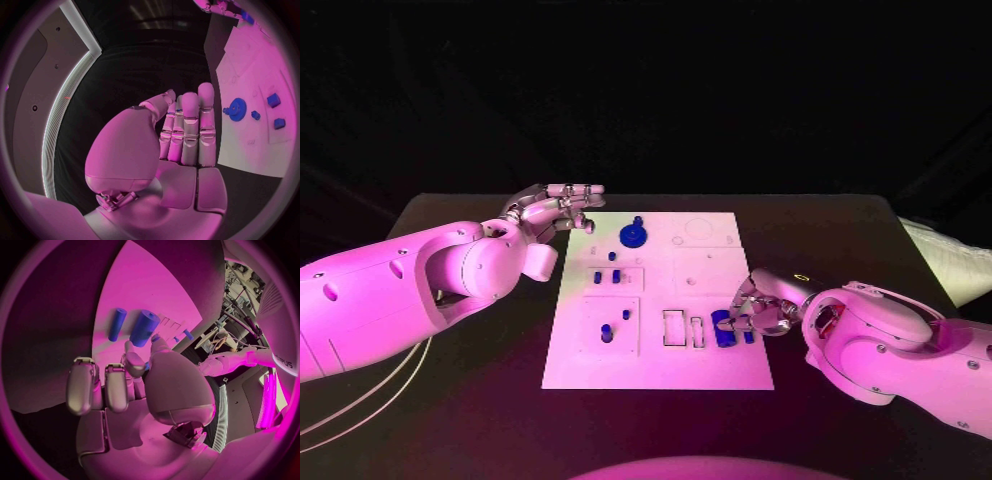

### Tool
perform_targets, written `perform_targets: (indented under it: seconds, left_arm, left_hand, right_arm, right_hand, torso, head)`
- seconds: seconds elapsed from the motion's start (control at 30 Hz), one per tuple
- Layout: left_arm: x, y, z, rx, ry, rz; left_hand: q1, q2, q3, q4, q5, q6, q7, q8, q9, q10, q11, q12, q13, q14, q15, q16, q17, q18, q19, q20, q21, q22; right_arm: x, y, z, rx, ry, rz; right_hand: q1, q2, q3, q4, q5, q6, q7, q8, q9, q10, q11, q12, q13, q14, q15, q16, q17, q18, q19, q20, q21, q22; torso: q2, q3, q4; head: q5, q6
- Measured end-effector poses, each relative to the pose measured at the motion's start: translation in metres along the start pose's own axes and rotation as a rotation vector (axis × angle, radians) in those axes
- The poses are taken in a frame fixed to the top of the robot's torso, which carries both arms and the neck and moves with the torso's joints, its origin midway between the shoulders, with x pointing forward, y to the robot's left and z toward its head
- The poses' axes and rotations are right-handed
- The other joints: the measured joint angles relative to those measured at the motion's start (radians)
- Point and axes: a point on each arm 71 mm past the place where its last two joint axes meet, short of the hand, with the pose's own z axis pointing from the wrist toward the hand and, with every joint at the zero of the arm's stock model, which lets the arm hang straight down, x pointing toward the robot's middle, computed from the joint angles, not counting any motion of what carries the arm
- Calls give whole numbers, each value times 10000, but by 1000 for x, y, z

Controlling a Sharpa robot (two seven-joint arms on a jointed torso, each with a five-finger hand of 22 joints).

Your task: Assemble the parts on the task board

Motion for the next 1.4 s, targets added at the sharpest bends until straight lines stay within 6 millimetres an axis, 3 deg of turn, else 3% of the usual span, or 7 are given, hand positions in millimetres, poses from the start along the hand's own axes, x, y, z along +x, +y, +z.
perform_targets:
  seconds: [0.37,1.03,1.4]
  left_arm:
    - [-1,0,-1,-11,-20,4]
    - [-2,0,-1,-32,-22,3]
    - [0,1,0,-48,16,-8]
  left_hand:
    - [0,0,0,0,0,0,0,0,0,0,0,75,-1,0,0,0,0,-1,0,0,0,0]
    - [0,0,0,0,0,0,0,0,0,0,0,75,0,0,0,0,-8,-1,0,0,0,-8]
    - [0,0,0,1,0,0,0,0,0,0,0,75,4,0,0,0,-7,-1,0,0,1,-8]
  right_arm:
    - [11,5,6,-38,225,-575]
    - [16,9,5,-139,-145,-307]
    - [12,26,-1,-536,-473,1212]
  right_hand:
    - [83,-5,-54,0,0,0,0,41,21,0,0,39,94,0,0,38,-1,1,0,0,65,53]
    - [721,656,-66,-17,426,404,-120,340,181,143,-142,137,478,-11,-60,193,-4,-153,71,-72,181,288]
    - [231,1166,-279,79,638,453,-87,341,183,215,-178,-6,479,-23,-102,290,-5,-153,143,-145,268,428]
  torso:
    - [-1,2,0]
    - [-13,-7,-7]
    - [-18,-9,5]
  head:
    - [42,-64]
    - [36,-128]
    - [34,-108]
